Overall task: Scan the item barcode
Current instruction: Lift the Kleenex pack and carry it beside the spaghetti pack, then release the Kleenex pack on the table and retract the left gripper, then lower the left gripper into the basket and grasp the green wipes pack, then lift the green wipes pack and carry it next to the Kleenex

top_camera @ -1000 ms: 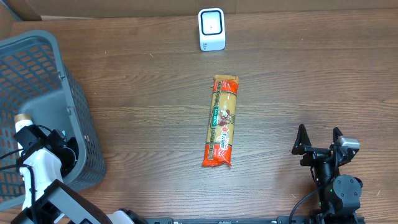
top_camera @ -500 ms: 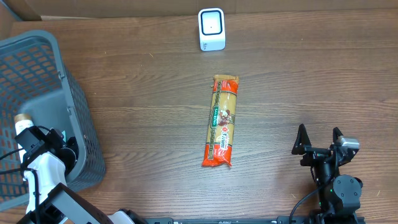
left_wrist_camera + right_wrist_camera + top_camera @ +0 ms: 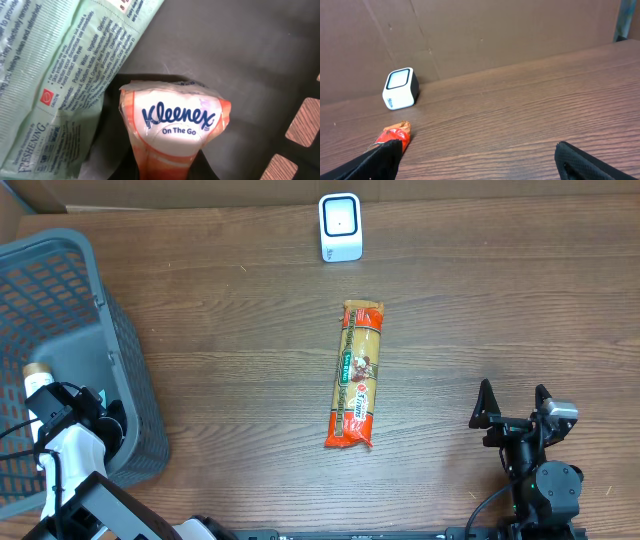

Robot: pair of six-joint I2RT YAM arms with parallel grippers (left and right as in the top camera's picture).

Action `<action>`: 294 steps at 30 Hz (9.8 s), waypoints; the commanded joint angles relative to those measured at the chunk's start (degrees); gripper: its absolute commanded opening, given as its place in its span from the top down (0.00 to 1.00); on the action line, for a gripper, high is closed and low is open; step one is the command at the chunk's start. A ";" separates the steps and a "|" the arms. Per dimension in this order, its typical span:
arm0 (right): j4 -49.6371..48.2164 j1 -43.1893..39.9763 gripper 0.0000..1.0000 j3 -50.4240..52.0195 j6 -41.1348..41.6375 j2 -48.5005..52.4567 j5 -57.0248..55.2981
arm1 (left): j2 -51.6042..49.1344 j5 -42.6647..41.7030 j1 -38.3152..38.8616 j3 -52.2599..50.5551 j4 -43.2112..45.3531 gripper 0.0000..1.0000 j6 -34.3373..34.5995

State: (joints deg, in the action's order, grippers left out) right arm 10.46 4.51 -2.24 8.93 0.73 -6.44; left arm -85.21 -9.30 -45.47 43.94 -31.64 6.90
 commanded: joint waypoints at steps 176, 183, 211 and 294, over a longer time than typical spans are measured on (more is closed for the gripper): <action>0.63 -0.02 0.00 -1.20 -0.33 -0.55 -1.05 | -4.22 15.87 -7.37 25.09 -17.62 0.04 -11.30; 0.63 -0.02 0.00 -1.20 -0.33 -0.55 -1.05 | -10.14 15.67 -7.32 25.09 -12.63 0.02 -17.31; 0.63 -0.02 0.00 -1.20 -0.33 -0.55 -1.05 | -21.38 11.89 -7.21 25.83 -10.56 0.96 -15.23; 0.63 -0.02 0.00 -1.20 -0.33 -0.55 -1.05 | -11.06 3.80 59.36 17.70 -12.46 0.47 21.62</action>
State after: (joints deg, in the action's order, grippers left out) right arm 10.57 4.49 -2.35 8.93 0.73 -6.44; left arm -96.88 -5.74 13.80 62.98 -45.36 25.12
